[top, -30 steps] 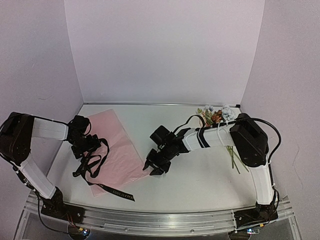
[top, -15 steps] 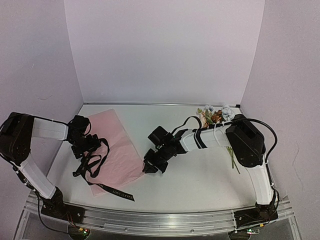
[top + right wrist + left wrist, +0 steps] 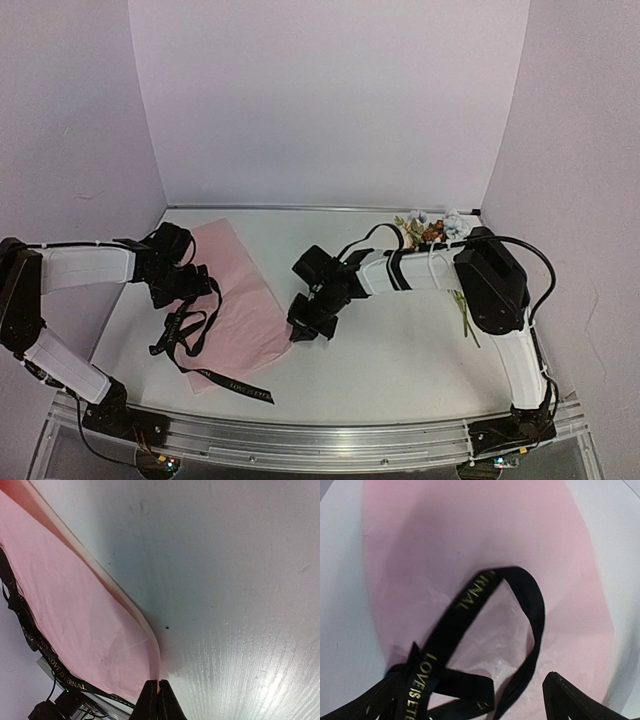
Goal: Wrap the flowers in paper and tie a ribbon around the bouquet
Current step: Move the folded wrapping paper to the center of the board, then pick up the folded wrapping paper from the center of the board.
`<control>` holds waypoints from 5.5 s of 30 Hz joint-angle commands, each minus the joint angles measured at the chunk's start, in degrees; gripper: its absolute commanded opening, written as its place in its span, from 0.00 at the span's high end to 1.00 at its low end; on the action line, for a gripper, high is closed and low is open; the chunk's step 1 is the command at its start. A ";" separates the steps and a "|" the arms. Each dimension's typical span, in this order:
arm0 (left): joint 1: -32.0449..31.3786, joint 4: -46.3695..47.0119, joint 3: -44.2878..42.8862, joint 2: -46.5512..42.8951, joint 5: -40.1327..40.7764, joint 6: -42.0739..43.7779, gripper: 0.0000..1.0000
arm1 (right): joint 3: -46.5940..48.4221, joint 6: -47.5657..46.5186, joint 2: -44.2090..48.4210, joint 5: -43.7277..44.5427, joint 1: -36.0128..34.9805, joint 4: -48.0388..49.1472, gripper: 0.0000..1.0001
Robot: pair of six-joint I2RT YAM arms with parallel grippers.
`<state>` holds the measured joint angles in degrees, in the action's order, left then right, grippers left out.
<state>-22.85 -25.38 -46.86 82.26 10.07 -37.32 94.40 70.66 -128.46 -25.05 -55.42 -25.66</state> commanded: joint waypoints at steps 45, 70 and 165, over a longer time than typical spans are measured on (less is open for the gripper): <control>11.61 -8.06 -1.15 4.35 2.26 0.91 0.89 | -39.76 -13.59 37.76 29.40 1.36 2.44 1.00; -2.47 12.55 -11.37 1.53 -38.27 -26.41 0.15 | -9.37 -53.43 29.88 13.28 -6.92 -19.76 1.00; -2.57 0.34 1.45 12.31 -7.56 -6.13 0.15 | -34.55 -4.23 26.02 10.57 -2.77 2.29 0.77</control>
<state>-25.76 -25.29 -46.11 91.70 4.91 -43.38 58.70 65.35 -102.30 -14.23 -57.91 -24.13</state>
